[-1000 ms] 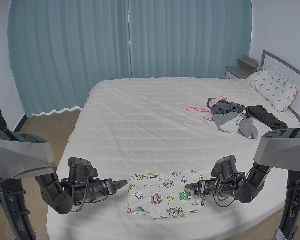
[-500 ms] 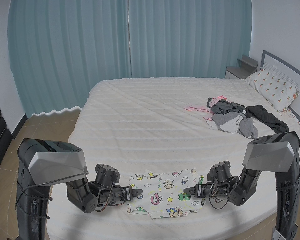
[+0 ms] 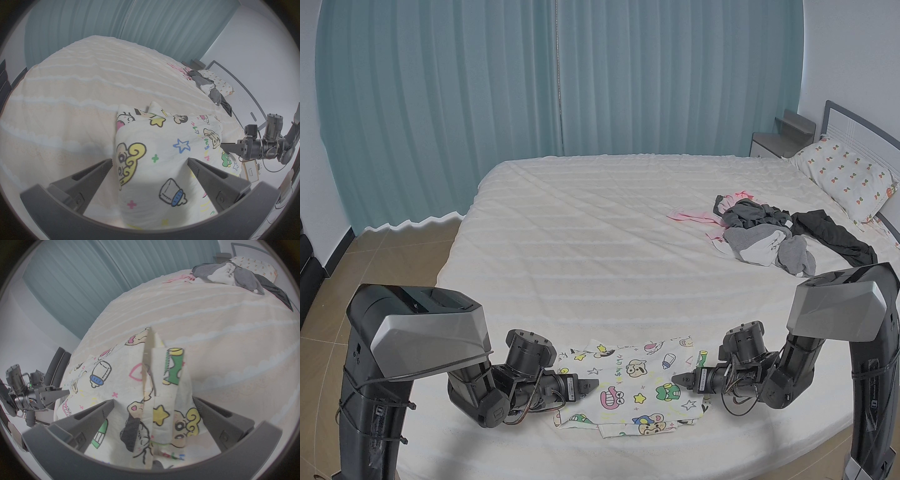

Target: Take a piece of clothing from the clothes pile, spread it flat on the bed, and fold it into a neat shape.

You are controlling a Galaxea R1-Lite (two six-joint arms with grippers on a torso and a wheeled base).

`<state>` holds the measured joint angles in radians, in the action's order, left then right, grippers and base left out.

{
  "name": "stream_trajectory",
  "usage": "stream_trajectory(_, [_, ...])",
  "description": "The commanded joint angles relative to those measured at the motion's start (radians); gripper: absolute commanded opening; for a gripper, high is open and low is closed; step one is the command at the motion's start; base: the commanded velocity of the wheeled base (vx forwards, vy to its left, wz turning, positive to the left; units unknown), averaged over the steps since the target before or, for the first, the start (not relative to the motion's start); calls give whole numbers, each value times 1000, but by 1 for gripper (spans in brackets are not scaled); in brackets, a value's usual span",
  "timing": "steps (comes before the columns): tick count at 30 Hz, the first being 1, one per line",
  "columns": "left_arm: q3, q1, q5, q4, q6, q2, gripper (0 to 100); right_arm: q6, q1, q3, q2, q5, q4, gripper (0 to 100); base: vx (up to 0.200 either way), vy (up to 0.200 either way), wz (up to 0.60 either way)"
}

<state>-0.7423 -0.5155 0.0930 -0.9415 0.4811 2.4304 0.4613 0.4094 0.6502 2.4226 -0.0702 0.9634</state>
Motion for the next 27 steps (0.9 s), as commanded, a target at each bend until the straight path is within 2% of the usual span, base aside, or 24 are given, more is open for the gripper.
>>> stream_trajectory(1, [-6, -20, 1, 0, 1, 1, 100, 4, 34, 40, 55, -3, 11, 100, 0, 0, 0])
stream_trajectory(7, [-14, -21, -1, 3, 2, 2, 100, 5, 45, 58, 56, -11, 1, 100, 0, 0, 0])
stream_trajectory(8, [-15, -21, -1, 3, 5, 2, 0, 5, 46, 58, 56, -11, -2, 100, 0, 0, 0])
stream_trajectory(9, [-15, -23, -1, 3, 5, 2, 0, 5, 46, 60, 56, -11, -3, 0, 0, 0, 0])
stream_trajectory(18, [0, -26, -2, -5, 5, -2, 0, 10, 46, 51, 58, -45, 35, 0, 0, 0, 0])
stream_trajectory(21, [11, -38, -4, -7, 5, -5, 0, 46, 45, 43, 52, -71, 77, 0, 0, 0, 0])
stream_trajectory(23, [24, -41, -24, -7, 5, -13, 0, 76, 45, 20, 44, -89, 118, 0, 0, 0, 0])
stream_trajectory(27, [41, -46, -61, -8, 10, -47, 0, 82, 45, -20, 29, -117, 178, 0, 0, 0, 0])
